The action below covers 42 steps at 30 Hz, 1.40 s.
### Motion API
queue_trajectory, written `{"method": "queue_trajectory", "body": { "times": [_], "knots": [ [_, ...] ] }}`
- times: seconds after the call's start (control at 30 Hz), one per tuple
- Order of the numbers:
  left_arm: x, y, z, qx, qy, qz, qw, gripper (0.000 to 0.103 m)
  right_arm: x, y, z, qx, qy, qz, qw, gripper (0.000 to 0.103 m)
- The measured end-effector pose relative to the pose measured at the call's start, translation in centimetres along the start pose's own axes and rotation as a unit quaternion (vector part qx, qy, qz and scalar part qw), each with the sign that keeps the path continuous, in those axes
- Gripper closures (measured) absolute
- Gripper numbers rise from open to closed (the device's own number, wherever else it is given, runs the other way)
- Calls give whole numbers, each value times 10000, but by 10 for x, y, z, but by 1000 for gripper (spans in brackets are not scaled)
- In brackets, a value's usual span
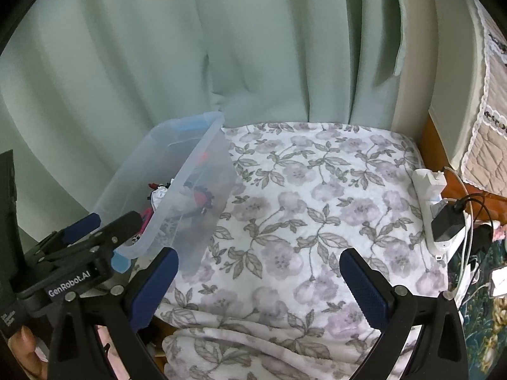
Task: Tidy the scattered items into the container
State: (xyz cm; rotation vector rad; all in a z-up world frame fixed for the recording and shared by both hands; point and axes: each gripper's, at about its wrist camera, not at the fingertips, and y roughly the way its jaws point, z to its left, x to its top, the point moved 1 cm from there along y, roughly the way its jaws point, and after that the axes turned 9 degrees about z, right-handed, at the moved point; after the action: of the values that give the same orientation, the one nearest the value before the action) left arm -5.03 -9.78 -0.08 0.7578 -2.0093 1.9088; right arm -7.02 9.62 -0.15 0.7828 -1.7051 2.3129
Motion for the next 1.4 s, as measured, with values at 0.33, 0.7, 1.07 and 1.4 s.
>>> {"method": "queue_trajectory", "body": {
  "times": [0.33, 0.7, 1.07, 1.4],
  "knots": [
    [2, 4, 5, 44, -65, 40, 10000, 12, 3, 3, 2, -23, -50, 67, 10000, 0],
    [0, 9, 7, -25, -53, 108, 9999, 12, 4, 3, 10, -129, 19, 29, 9999, 0],
    [-2, 11, -3, -59, 105, 141, 9998, 12, 4, 1, 4, -205, 99, 29, 9997, 0],
    [-2, 9, -5, -34, 155, 79, 9998, 12, 4, 2, 7, -209, 142, 29, 9997, 0]
  ]
}}
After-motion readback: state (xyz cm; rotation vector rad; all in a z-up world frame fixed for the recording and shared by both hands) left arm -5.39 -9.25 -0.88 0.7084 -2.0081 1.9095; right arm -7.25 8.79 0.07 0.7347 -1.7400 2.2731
